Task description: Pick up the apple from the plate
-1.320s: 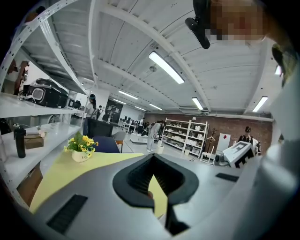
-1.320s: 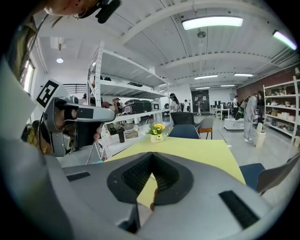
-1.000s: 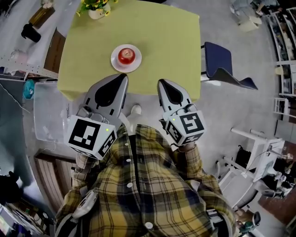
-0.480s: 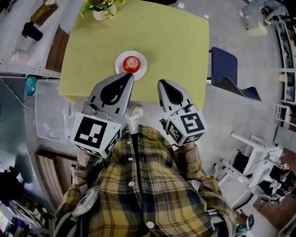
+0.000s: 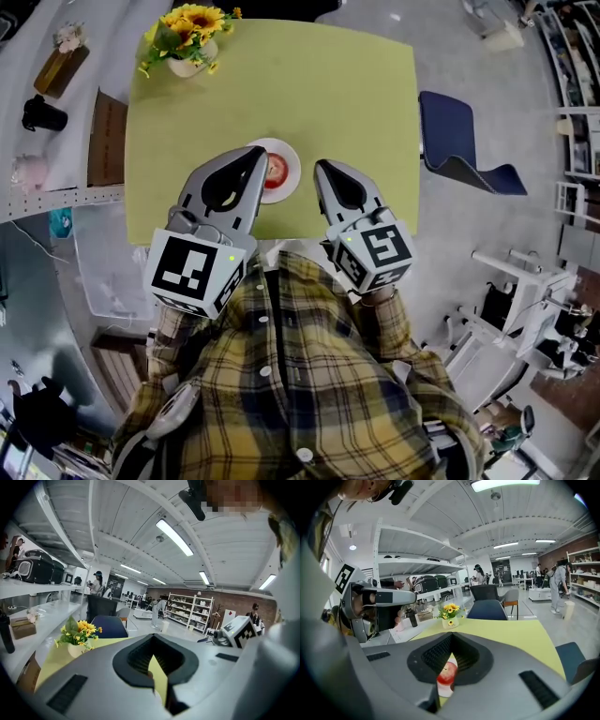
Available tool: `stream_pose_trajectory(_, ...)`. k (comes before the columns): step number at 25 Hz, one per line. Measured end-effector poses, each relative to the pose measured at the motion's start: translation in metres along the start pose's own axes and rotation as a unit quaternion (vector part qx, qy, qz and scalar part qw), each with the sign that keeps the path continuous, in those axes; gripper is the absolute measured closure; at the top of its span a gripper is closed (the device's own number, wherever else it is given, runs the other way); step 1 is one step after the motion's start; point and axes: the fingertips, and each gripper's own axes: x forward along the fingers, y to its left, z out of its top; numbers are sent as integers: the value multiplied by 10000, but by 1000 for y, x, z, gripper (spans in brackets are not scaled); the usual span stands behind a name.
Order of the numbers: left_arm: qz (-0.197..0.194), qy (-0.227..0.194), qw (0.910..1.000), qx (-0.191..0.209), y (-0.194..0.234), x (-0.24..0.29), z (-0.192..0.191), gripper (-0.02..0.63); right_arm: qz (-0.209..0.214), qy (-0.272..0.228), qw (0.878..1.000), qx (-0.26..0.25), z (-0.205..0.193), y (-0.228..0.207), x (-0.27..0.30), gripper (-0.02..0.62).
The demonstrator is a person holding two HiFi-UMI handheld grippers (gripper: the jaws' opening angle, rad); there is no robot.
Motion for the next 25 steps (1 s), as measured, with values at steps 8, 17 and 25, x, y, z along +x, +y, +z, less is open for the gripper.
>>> stream_pose_trajectory(8,-369,233,9990,40,25,22,-7,603,-222,98,9995,196,3,-5,31,598)
stream_pose_trajectory(17,-272,379,9989,-37,27,39,-21,603,-69,273,9993,256,-2,-15,34,598)
stream_pose_trajectory(25,-47,398,9992,-90,19,44,-27,603,195,309,9992,145,2,-20,33,598)
